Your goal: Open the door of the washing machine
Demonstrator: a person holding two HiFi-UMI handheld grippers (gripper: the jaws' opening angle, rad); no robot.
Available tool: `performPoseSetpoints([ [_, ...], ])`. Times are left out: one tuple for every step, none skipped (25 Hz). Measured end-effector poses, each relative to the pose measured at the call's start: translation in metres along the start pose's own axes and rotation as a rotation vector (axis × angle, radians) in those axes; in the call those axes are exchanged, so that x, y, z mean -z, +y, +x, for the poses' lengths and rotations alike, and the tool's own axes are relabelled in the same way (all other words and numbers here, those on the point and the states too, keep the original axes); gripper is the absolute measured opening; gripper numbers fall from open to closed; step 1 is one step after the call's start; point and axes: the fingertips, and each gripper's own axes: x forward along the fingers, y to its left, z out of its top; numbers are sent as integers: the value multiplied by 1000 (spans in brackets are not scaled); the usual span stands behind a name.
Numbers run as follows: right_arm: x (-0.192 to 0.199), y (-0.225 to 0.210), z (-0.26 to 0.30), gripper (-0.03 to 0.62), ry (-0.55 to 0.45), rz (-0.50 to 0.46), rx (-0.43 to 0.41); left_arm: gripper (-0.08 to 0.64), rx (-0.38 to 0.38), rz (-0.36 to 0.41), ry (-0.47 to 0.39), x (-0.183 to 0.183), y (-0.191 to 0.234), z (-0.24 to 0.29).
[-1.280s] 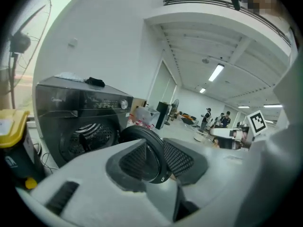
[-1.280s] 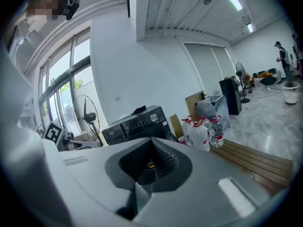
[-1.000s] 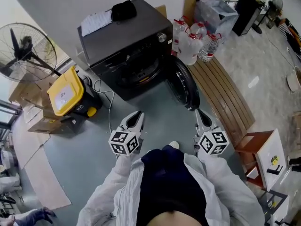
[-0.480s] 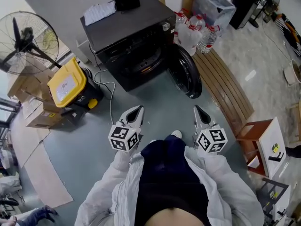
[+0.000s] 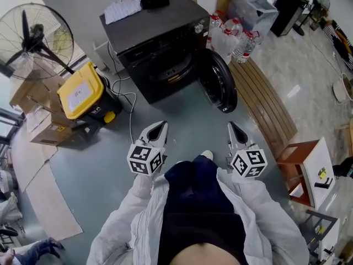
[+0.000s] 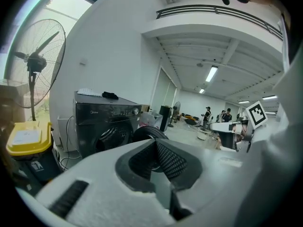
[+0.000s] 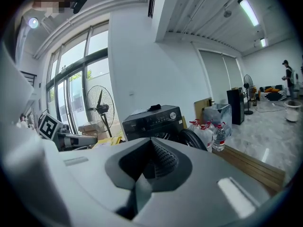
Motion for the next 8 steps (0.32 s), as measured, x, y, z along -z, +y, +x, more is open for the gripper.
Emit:
performPoseSetpoints([
  [1, 1, -1, 8, -2, 3, -1, -2, 0, 1, -1, 1, -2, -1],
  [2, 3, -2, 8, -4, 6, -4, -2, 0, 2, -2, 2, -4, -3],
  [3, 5, -3, 8, -4, 7, -7, -2, 1, 4, -2, 4, -5, -5],
  [4, 8, -4, 8, -4, 6, -10, -2, 1, 6, -1, 6, -6, -7],
  [5, 10, -5, 8, -4, 4, -13, -2, 1, 8, -1, 7, -7, -8],
  [5, 11, -6, 8, -5, 2, -16, -2, 1, 9, -2, 8, -9, -10],
  [5, 13, -7, 8, -6, 0, -17, -2, 2, 10, -2, 9, -10, -12],
  [6, 14, -8, 8, -7, -1, -19, -2, 2, 10, -3, 9, -11, -14],
])
